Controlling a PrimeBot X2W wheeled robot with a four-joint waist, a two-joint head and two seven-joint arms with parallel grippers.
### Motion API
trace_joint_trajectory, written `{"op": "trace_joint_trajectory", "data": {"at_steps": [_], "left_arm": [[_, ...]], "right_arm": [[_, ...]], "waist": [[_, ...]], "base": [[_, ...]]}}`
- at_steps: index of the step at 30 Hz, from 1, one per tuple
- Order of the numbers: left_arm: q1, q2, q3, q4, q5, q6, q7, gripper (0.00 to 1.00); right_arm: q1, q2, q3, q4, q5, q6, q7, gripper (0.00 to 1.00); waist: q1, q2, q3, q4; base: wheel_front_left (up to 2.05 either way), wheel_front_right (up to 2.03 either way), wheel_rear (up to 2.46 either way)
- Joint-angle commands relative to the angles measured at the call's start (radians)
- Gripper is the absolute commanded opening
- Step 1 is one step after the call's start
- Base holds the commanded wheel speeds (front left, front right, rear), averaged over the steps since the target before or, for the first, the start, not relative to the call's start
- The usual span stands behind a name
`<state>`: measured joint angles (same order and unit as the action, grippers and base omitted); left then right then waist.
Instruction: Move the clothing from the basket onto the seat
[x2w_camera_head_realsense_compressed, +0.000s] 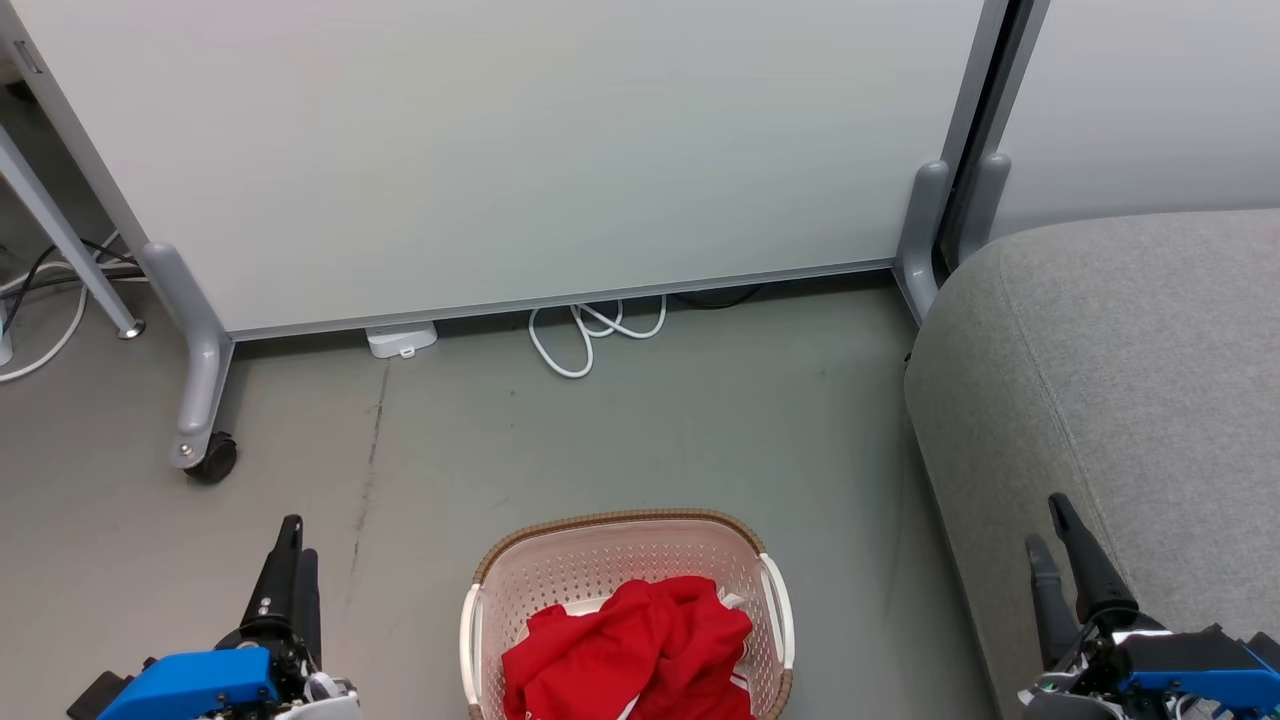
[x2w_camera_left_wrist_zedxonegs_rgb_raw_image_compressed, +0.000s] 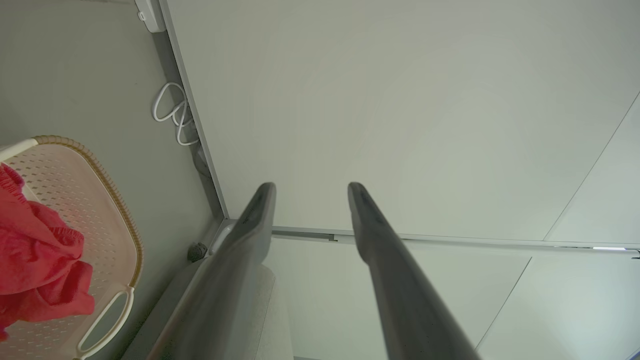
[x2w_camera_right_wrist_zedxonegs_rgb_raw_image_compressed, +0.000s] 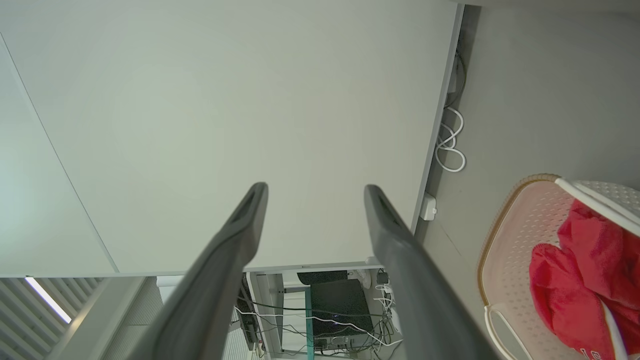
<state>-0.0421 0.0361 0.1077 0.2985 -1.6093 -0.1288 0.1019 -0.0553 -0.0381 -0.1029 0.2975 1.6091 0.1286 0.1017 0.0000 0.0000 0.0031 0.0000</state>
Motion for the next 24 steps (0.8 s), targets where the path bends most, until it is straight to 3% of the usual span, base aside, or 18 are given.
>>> {"op": "trace_joint_trajectory", "data": {"at_steps": [1,8,24], "left_arm": [[-0.026,0.007,-0.010,-0.019,0.009,-0.001,-0.010,1.00],[-0.033,0.008,-0.021,-0.023,0.097,0.008,-0.045,1.00],[-0.037,0.010,-0.058,-0.057,0.421,0.029,-0.115,1.00]], "right_arm": [[-0.020,-0.003,0.008,-0.017,-0.011,0.000,-0.010,1.00],[-0.028,-0.004,0.011,-0.017,-0.094,0.001,-0.045,1.00],[-0.037,-0.006,0.023,-0.037,-0.482,0.001,-0.115,1.00]], "waist": [[0.0000,0.0000,0.000,0.000],[0.0000,0.0000,0.001,0.000],[0.0000,0.0000,0.006,0.001]], "base": [[0.00,0.00,0.00],[0.00,0.00,0.00],[0.00,0.00,0.00]]}}
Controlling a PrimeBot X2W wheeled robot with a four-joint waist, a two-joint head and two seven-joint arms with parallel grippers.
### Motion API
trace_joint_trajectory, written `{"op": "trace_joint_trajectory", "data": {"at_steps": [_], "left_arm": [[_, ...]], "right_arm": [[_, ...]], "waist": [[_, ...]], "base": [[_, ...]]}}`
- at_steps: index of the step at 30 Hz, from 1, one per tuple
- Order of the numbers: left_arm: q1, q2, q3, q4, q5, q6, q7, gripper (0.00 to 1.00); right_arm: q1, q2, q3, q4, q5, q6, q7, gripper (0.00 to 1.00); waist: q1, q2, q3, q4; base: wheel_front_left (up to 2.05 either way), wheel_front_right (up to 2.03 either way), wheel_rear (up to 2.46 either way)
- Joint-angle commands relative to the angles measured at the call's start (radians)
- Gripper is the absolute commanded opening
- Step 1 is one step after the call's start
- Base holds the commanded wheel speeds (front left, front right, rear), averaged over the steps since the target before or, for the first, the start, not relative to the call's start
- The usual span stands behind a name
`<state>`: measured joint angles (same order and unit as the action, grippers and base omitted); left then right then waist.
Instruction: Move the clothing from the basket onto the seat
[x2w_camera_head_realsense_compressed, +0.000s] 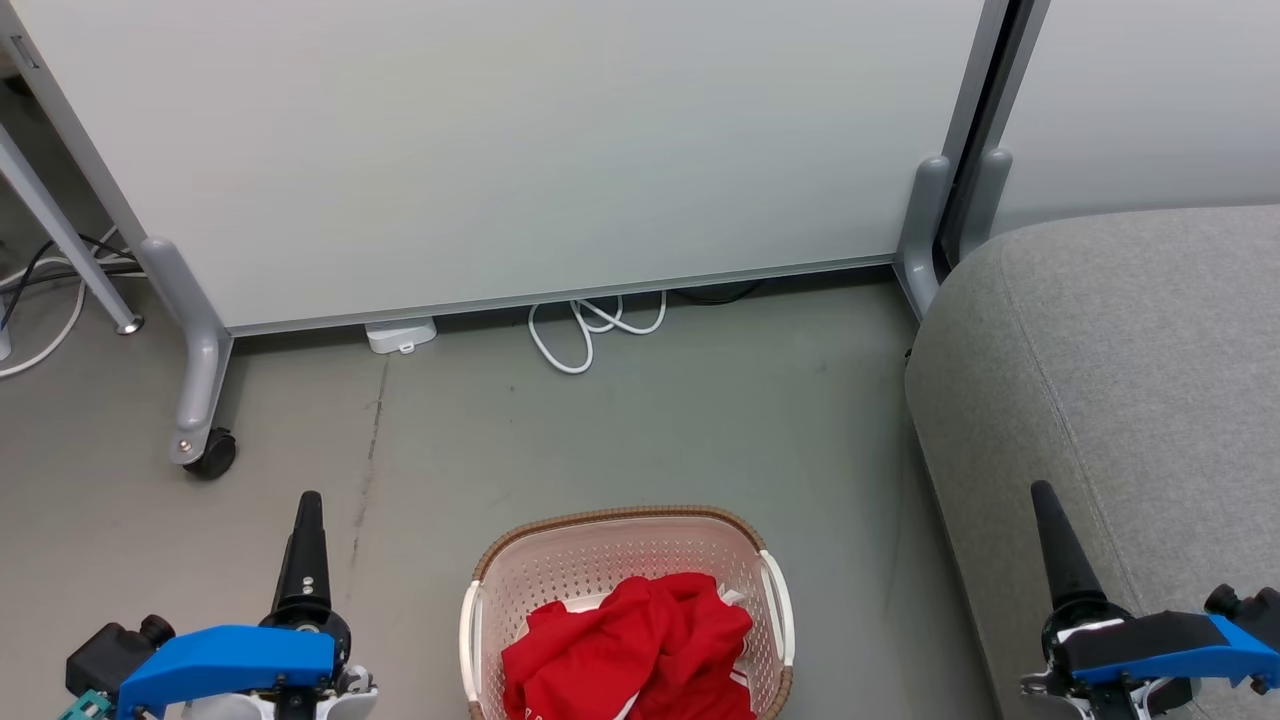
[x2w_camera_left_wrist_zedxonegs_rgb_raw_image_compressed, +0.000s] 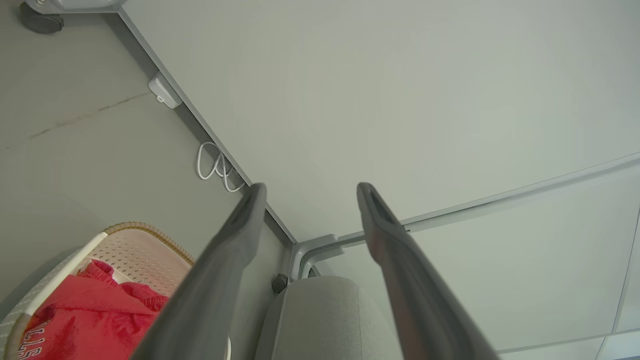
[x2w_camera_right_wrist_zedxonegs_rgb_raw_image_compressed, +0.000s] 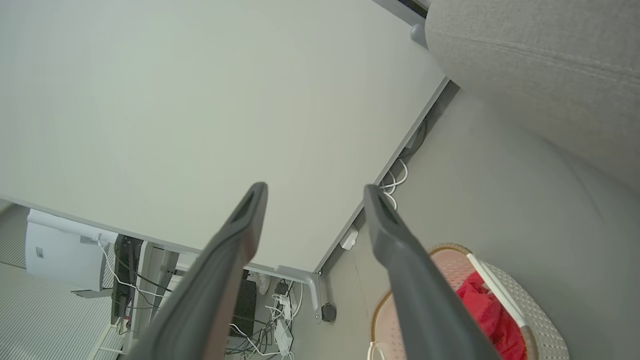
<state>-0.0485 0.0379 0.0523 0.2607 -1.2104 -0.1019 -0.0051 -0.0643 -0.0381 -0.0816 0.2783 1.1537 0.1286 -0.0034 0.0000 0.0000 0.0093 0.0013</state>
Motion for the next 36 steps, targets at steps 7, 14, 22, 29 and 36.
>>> {"op": "trace_joint_trajectory", "data": {"at_steps": [7,14,22,29,36], "left_arm": [[-0.031,0.009,-0.021,-0.026,0.178,0.003,-0.035,1.00],[-0.033,0.012,-0.039,-0.026,0.318,0.000,-0.060,1.00],[-0.035,0.017,-0.055,-0.021,0.450,0.002,-0.086,1.00],[-0.036,0.020,-0.070,-0.019,0.542,0.002,-0.108,1.00],[-0.029,0.020,-0.080,-0.014,0.608,0.000,-0.125,1.00]], "right_arm": [[-0.030,-0.007,0.006,-0.024,-0.175,0.001,-0.037,1.00],[-0.033,-0.008,0.015,-0.022,-0.304,0.001,-0.061,1.00],[-0.038,-0.009,0.022,-0.014,-0.430,0.002,-0.088,1.00],[-0.044,-0.010,0.024,-0.005,-0.525,0.002,-0.109,1.00],[-0.044,-0.011,0.028,0.000,-0.599,0.002,-0.127,1.00]], "waist": [[0.0000,0.0000,0.002,0.002],[0.0000,0.0000,0.004,0.003],[0.0000,0.0000,0.005,0.004],[0.0000,0.0000,0.005,0.005],[0.0000,0.0000,0.004,0.005]], "base": [[0.00,0.00,0.00],[0.00,0.00,0.00],[0.00,0.00,0.00],[0.00,0.00,0.00],[0.00,0.00,0.00]]}}
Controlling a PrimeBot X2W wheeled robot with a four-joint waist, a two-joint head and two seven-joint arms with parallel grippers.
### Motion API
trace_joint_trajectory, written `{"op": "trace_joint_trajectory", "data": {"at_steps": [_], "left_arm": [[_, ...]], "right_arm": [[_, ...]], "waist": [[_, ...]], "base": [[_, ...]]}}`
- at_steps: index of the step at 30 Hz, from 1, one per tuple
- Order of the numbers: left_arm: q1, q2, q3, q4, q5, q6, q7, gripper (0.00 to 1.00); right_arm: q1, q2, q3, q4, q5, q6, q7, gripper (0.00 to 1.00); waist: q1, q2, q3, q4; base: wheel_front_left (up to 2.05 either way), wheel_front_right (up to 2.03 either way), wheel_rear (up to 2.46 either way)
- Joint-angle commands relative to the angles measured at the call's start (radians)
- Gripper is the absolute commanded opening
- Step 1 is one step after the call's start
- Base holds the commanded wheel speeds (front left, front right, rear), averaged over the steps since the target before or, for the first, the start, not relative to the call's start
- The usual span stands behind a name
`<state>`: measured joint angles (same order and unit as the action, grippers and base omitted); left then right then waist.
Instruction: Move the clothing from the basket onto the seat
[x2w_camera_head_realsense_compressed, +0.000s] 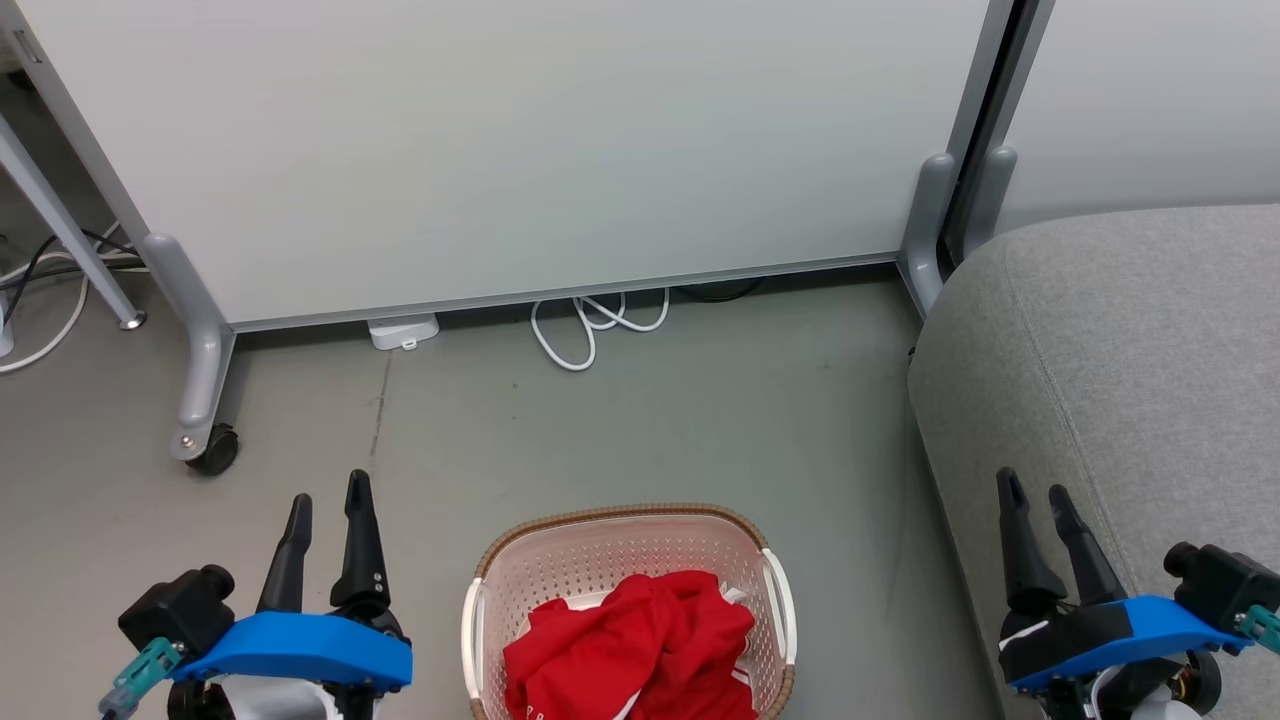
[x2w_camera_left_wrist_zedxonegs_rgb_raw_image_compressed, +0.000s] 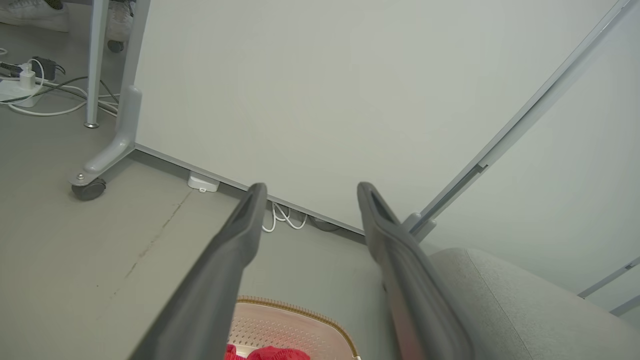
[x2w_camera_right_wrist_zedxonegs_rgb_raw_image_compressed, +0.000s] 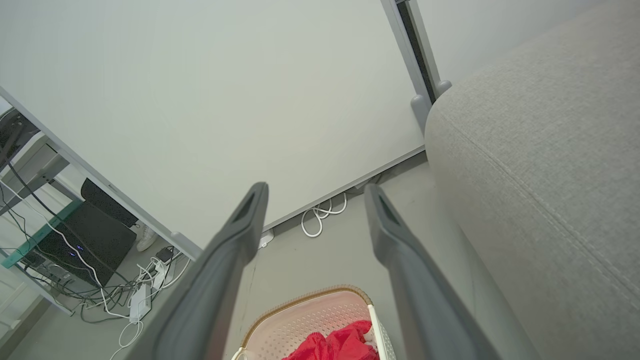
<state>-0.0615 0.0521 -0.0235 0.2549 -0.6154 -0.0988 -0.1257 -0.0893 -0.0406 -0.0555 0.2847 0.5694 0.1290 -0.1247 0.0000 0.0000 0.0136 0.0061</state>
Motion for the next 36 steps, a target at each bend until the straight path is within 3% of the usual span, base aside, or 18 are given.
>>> {"op": "trace_joint_trajectory", "data": {"at_steps": [1,36], "left_arm": [[-0.016,0.006,-0.006,-0.007,0.024,-0.003,-0.007,1.00],[-0.037,0.000,-0.013,0.081,0.293,-0.018,-0.092,1.00]], "right_arm": [[-0.020,-0.009,0.002,-0.006,-0.027,0.002,-0.008,1.00],[-0.030,-0.011,0.003,0.032,-0.400,0.002,-0.093,1.00]], "waist": [[0.0000,0.0000,0.000,0.000],[0.0000,0.0000,-0.001,-0.001]], "base": [[0.00,0.00,0.00],[0.00,0.00,0.00]]}}
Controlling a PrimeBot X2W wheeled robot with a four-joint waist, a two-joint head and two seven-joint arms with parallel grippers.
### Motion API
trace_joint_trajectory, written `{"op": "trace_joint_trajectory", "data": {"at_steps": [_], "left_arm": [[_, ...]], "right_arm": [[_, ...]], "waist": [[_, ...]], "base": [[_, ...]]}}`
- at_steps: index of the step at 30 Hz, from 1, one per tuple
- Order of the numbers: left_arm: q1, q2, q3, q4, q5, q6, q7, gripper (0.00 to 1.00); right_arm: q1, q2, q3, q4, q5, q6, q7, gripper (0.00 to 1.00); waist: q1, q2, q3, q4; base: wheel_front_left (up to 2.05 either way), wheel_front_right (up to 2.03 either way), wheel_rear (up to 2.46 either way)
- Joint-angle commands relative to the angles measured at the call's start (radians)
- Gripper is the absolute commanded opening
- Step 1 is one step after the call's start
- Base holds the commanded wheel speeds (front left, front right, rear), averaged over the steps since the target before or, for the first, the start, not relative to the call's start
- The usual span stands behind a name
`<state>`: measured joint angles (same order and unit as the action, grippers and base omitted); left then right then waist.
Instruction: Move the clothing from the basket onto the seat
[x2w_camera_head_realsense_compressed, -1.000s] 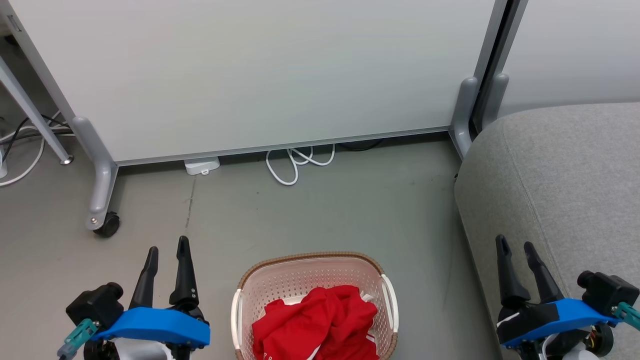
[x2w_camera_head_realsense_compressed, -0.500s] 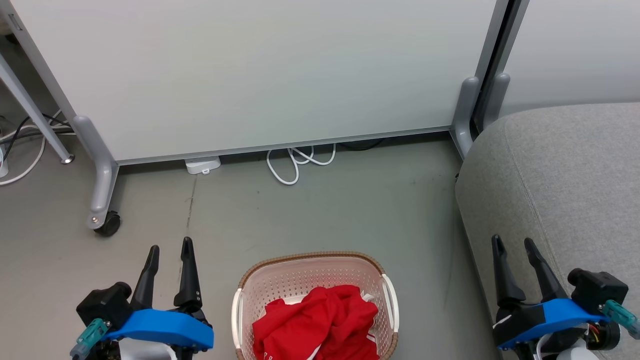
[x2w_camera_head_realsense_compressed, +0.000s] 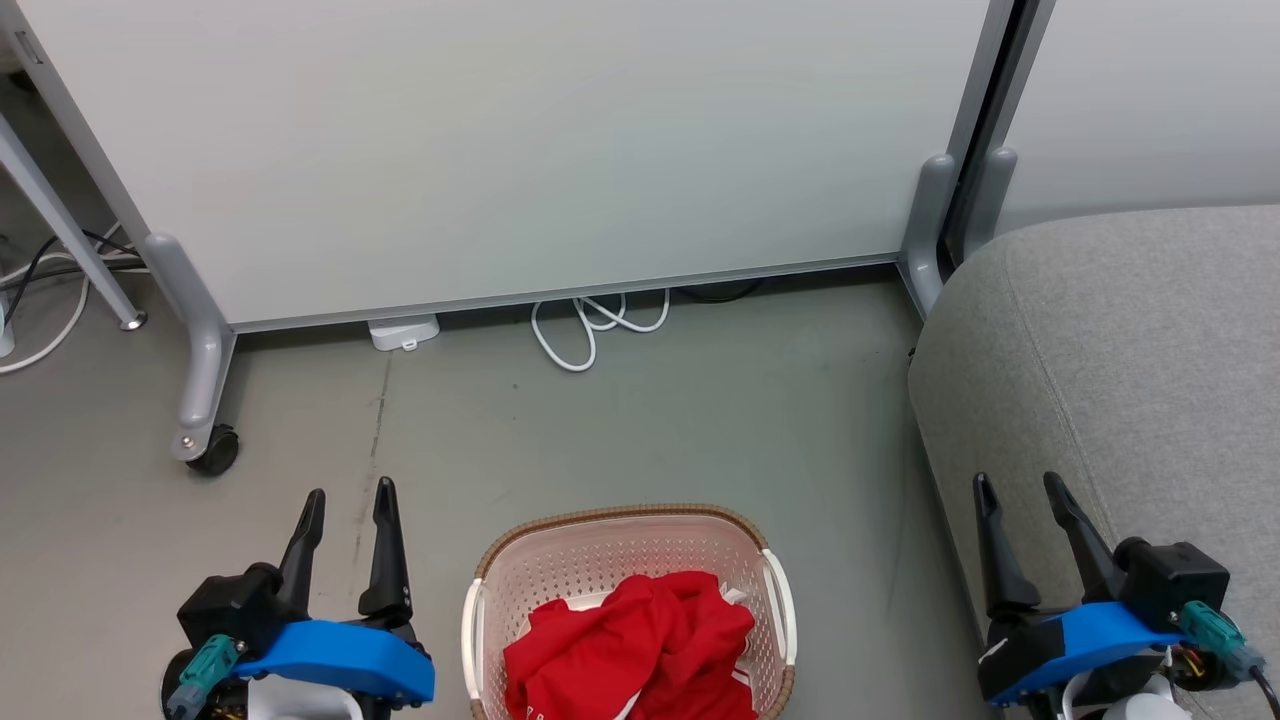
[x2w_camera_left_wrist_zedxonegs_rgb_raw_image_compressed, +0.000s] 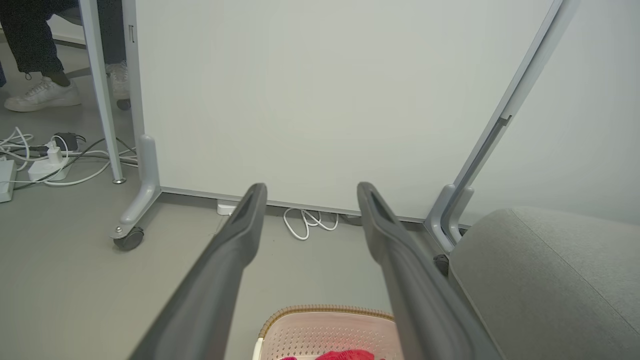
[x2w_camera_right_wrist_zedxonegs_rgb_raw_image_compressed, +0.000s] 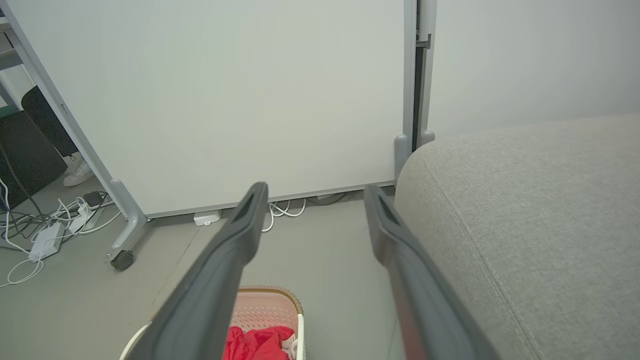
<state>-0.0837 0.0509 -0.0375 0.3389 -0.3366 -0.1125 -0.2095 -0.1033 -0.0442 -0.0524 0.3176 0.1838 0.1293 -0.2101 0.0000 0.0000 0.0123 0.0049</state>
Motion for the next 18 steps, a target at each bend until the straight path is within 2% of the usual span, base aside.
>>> {"op": "trace_joint_trajectory", "data": {"at_steps": [1,18], "left_arm": [[-0.015,0.001,0.002,-0.002,0.020,-0.004,-0.010,1.00],[-0.019,-0.001,-0.002,0.009,0.107,0.003,-0.042,1.00]], "right_arm": [[-0.016,-0.008,0.001,0.000,-0.022,0.002,-0.009,1.00],[-0.020,-0.008,0.005,0.000,-0.150,0.002,-0.043,1.00]], "waist": [[0.0000,0.0000,0.000,-0.001],[0.0000,0.0000,0.010,-0.006]], "base": [[0.00,0.00,0.00],[0.00,0.00,0.00]]}}
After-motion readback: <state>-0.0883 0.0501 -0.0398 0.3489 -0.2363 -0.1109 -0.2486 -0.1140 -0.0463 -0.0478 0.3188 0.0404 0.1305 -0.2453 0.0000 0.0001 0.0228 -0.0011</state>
